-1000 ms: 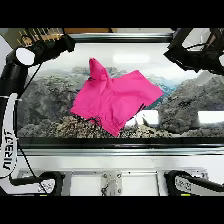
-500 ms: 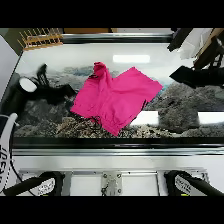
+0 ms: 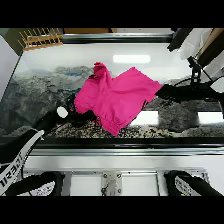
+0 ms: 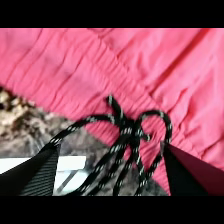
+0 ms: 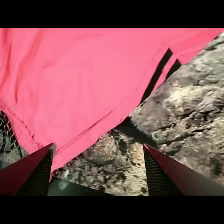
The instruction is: Fold the clothes and pants, and hang the long-sleeved shirts on hangers.
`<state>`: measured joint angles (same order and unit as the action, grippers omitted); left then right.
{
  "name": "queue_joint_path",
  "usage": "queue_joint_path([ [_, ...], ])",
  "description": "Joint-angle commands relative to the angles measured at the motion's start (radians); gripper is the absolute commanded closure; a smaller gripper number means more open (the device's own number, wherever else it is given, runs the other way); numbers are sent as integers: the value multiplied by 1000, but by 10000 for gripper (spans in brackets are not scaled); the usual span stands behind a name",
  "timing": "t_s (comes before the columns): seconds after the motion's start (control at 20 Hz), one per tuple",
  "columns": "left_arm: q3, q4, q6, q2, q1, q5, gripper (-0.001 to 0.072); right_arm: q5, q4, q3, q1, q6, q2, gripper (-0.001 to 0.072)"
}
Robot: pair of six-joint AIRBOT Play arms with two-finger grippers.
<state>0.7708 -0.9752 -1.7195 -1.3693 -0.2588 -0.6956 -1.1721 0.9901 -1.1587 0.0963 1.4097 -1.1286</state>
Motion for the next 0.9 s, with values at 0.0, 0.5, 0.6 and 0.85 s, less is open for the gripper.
queue_joint_path([
  [0.0, 90, 8, -10, -114, -15, 0, 24, -3, -7, 8, -34, 0, 2, 123],
  [0.5, 363, -302, 3, -34, 336, -148, 696, -6, 1, 8, -36, 0, 4, 124],
  [0.6, 435, -335, 24, 5, 429, -163, 695, -3, 1, 9, -36, 0, 4, 123],
  [0.85, 435, -334, 55, 75, 576, -307, 31, -3, 1, 11, -36, 0, 4, 123],
])
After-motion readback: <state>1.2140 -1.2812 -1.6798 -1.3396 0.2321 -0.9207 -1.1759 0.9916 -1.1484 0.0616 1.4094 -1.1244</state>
